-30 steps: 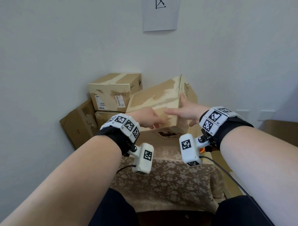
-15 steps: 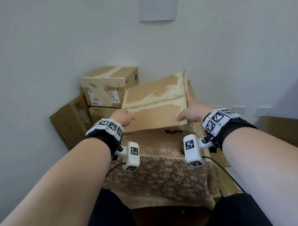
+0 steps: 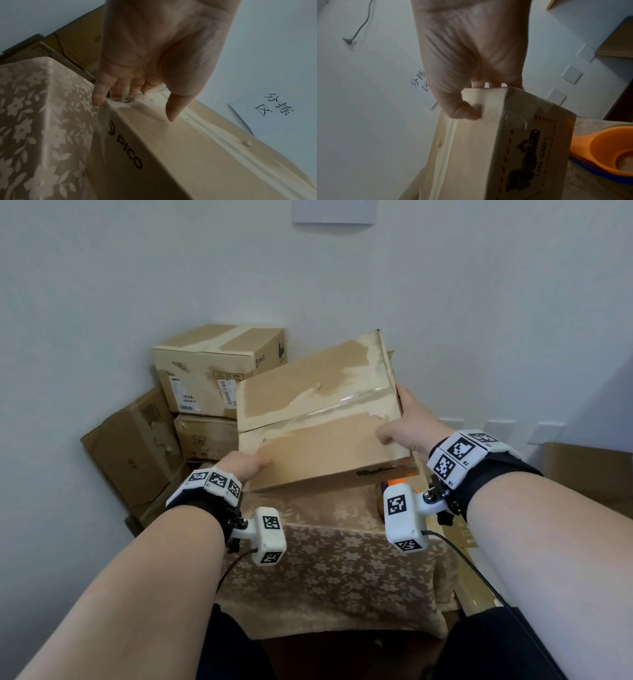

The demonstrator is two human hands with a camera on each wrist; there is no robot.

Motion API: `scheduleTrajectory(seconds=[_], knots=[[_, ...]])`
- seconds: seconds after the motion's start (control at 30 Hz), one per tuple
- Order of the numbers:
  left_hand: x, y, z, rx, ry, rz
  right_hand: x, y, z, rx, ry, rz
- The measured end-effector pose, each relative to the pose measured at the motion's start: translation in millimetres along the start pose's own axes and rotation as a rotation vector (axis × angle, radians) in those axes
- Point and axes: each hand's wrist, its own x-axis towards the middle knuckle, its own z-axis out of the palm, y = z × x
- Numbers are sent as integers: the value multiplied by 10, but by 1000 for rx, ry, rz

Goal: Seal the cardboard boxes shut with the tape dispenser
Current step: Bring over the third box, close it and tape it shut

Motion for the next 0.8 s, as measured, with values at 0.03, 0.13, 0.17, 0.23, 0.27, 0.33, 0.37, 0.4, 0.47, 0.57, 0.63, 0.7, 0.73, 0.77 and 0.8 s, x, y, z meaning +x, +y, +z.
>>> scheduleTrajectory(seconds=[0.03,0.13,0.17,0.23,0.27,0.33,0.37,0.4,0.47,0.57,0.63,0.7,0.73,0.77,0.8], knots=[[14,-19,3,-42,-13,-15,38,25,8,18,-13,7],[67,-67,3,-117,-16,-47,268,199,43,35,-57,51],[66,-69,-1,-119,-11,-49,289,215,42,33,-68,70],[48,-75,-16,-100,-5,-12,229,202,26,23,-71,86],[42,-77,-16,-78,-7,13,178,191,13,19,-66,86],[1,-62,-11,23,-29,57,93,178,-5,17,-58,89],[-33,-49,1,80,-37,67,64,182,-10,16,-53,93],[-38,-50,20,131,-34,77,50,196,-11,17,-48,93],[-56,-39,42,137,-22,68,14,217,-22,24,-43,74],[-78,-14,78,12,-22,57,-80,188,-101,37,-47,44],[-99,19,98,-116,-30,56,-85,197,-189,86,-61,33],[-126,64,106,-270,-51,27,-88,186,-278,115,-86,34],[-141,96,106,-350,-61,-3,-93,175,-322,116,-85,33],[-155,129,105,-407,-77,-33,-99,171,-363,117,-74,29],[-163,155,100,-419,-85,-41,-99,181,-397,125,-62,27]])
